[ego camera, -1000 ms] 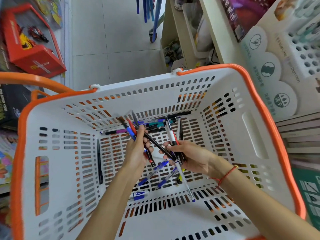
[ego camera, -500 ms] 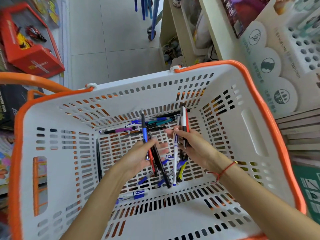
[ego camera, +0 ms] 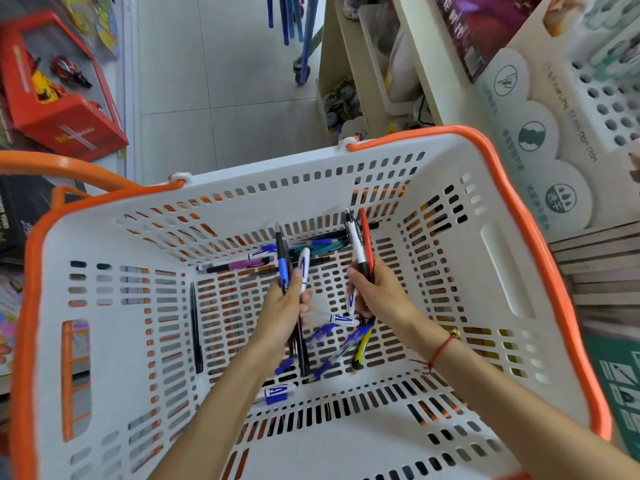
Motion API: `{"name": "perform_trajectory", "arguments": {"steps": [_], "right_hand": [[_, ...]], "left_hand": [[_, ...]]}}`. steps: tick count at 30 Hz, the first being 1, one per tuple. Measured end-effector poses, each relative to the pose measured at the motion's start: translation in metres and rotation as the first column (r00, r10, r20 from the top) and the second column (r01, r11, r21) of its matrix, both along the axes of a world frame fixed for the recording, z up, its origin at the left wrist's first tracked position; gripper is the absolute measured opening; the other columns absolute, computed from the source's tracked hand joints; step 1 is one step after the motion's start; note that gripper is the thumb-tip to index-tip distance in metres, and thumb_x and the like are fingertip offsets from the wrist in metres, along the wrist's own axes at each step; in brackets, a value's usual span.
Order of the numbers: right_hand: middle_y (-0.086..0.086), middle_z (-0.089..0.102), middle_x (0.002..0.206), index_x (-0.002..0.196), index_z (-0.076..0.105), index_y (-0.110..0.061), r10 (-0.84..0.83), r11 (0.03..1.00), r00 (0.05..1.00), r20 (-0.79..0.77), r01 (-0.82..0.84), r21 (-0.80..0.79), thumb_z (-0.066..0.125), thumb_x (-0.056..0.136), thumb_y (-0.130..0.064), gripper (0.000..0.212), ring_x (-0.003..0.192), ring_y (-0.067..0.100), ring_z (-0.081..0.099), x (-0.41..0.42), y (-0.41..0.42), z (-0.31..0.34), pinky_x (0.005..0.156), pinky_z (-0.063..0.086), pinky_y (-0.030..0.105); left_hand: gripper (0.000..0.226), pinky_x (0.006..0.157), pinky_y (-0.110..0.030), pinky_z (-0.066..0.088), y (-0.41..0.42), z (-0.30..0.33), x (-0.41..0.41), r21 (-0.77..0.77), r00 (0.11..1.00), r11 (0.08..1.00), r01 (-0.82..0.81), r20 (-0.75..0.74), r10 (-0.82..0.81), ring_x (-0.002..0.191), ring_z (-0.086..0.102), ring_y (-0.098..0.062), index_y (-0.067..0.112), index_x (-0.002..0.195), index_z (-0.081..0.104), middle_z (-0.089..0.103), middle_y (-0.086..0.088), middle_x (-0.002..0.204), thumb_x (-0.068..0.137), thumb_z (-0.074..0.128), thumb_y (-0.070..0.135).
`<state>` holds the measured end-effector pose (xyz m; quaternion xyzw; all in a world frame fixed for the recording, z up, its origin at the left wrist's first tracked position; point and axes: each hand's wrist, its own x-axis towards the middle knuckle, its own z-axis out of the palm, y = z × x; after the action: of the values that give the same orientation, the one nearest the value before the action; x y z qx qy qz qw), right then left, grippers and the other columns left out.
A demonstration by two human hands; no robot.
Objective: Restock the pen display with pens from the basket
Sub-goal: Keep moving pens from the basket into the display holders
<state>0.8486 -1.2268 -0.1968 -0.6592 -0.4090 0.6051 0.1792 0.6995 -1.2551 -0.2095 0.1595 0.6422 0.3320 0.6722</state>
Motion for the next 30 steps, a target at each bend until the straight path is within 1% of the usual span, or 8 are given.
{"name": "perform_trajectory", "arguments": {"steps": [3, 9, 12, 17, 20, 25, 27, 30], "right_hand": [[-0.002, 0.038, 0.07, 0.118, 0.048, -0.006, 0.18, 0.983, 0.982, 0.062, -0.182, 0.032, 0.049, 0.101, -0.02, 0.022, 0.053, 0.006, 0.035, 0.001, -0.004, 0.0, 0.045, 0.037, 0.015], [-0.001, 0.031, 0.063, 0.095, 0.045, -0.008, 0.353, 0.911, 0.922, -0.158, -0.377, -0.167, 0.045, 0.102, -0.034, 0.027, 0.047, 0.009, 0.023, 0.004, -0.003, 0.018, 0.041, 0.024, 0.017], [-0.002, 0.04, 0.068, 0.105, 0.053, -0.007, 0.286, 0.896, 0.923, -0.256, -0.352, -0.269, 0.034, 0.106, -0.031, 0.031, 0.052, 0.008, 0.024, 0.016, -0.004, 0.023, 0.043, 0.025, 0.015], [0.001, 0.049, 0.068, 0.108, 0.059, 0.005, 0.158, 0.951, 0.941, -0.3, -0.227, -0.21, 0.045, 0.102, -0.02, 0.029, 0.047, 0.007, 0.026, 0.031, 0.004, 0.025, 0.039, 0.024, 0.013], [-0.006, 0.05, 0.057, 0.093, 0.064, 0.0, 0.219, 0.923, 0.9, -0.376, -0.316, -0.22, 0.046, 0.101, -0.018, 0.026, 0.044, 0.007, 0.024, 0.033, 0.006, 0.031, 0.04, 0.02, 0.015], [0.002, 0.035, 0.056, 0.077, 0.059, -0.006, 0.3, 0.886, 0.883, -0.36, -0.398, -0.238, 0.051, 0.098, -0.024, 0.028, 0.049, 0.013, 0.019, 0.035, 0.006, 0.032, 0.044, 0.017, 0.019], [0.01, 0.027, 0.063, 0.084, 0.06, -0.003, 0.337, 0.88, 0.893, -0.299, -0.412, -0.238, 0.055, 0.094, -0.031, 0.031, 0.049, 0.014, 0.018, 0.036, 0.006, 0.028, 0.042, 0.019, 0.018], [0.012, 0.048, 0.067, 0.107, 0.062, -0.005, 0.335, 0.93, 0.93, -0.154, -0.353, -0.108, 0.054, 0.096, -0.028, 0.027, 0.045, 0.008, 0.03, 0.031, 0.003, 0.021, 0.04, 0.028, 0.014]], "left_hand": [[0.026, 0.05, -0.019, 0.032, 0.006, 0.001, -0.006, 0.022, 0.997, 0.997, -0.078, 0.014, 0.078, 0.051, 0.033, -0.006, 0.019, 0.094, 0.059, 0.036, 0.011, 0.054, 0.092, 0.056, 0.045], [0.06, 0.045, -0.017, 0.031, 0.011, 0.001, -0.01, -0.118, 0.986, 0.984, -0.131, 0.091, 0.142, 0.046, 0.031, -0.004, 0.015, 0.1, 0.067, 0.041, 0.012, 0.046, 0.059, 0.075, 0.057], [0.046, 0.042, -0.015, 0.029, 0.01, -0.001, -0.016, -0.136, 0.987, 0.984, -0.117, 0.094, 0.131, 0.044, 0.029, -0.005, 0.013, 0.092, 0.063, 0.037, 0.008, 0.048, 0.065, 0.079, 0.047], [0.027, 0.042, -0.015, 0.027, 0.008, -0.005, -0.025, -0.102, 0.999, 0.994, -0.033, 0.029, 0.036, 0.045, 0.027, -0.005, 0.017, 0.073, 0.055, 0.033, 0.006, 0.053, 0.085, 0.07, 0.036], [0.037, 0.042, -0.014, 0.028, 0.008, 0.001, -0.025, -0.084, 0.996, 0.996, 0.002, 0.09, 0.005, 0.046, 0.028, -0.004, 0.017, 0.092, 0.069, 0.032, 0.008, 0.054, 0.076, 0.071, 0.05], [0.04, 0.041, -0.014, 0.027, 0.007, 0.001, -0.021, -0.133, 0.995, 0.991, 0.011, 0.1, 0.002, 0.045, 0.026, -0.005, 0.018, 0.103, 0.064, 0.031, 0.008, 0.051, 0.077, 0.072, 0.049], [0.027, 0.04, -0.014, 0.026, 0.004, -0.001, -0.02, -0.147, 0.997, 0.989, -0.007, 0.076, 0.019, 0.042, 0.027, -0.004, 0.014, 0.094, 0.062, 0.033, 0.007, 0.05, 0.085, 0.07, 0.038], [0.021, 0.041, -0.016, 0.027, 0.001, -0.004, -0.016, -0.145, 1.0, 0.989, -0.022, 0.01, 0.023, 0.042, 0.027, -0.005, 0.016, 0.078, 0.056, 0.033, 0.007, 0.049, 0.088, 0.067, 0.03]]}}
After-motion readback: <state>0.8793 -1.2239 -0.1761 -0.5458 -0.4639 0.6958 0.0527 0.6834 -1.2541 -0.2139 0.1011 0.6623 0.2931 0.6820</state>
